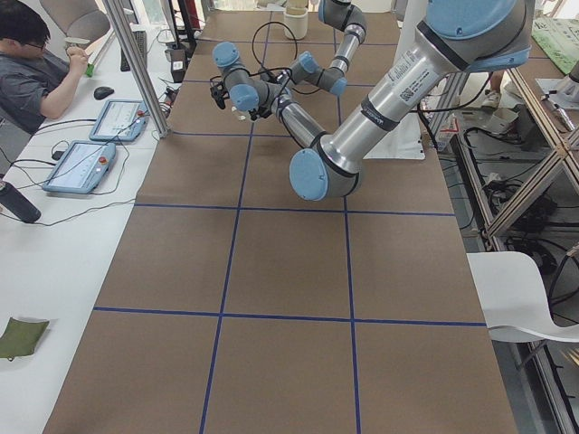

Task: Left arm hands cup to right arm to dump lemon

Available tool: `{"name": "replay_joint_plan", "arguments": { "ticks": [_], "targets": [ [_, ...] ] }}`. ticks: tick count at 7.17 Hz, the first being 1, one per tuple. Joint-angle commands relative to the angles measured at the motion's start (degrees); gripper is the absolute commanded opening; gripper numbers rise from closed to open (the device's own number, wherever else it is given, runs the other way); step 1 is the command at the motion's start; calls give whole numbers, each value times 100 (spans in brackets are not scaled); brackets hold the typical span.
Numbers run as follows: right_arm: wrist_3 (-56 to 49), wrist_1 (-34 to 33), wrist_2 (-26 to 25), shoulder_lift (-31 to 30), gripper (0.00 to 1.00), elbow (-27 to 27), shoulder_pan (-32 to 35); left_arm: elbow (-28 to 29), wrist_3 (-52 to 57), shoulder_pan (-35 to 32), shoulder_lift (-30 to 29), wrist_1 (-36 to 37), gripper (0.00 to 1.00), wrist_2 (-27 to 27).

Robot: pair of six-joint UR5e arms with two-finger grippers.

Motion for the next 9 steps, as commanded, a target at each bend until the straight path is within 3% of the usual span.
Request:
{"name": "replay_joint_plan", "arguments": {
  "ticks": [1,9],
  "targets": [
    [-3,0,-238,-13,12,1,-132,12,0,0,-10,-7,44,0],
    [-415,-52,-379,-92,13,45,-203,152,9,70,-80,-95,39,35]
  ]
}}
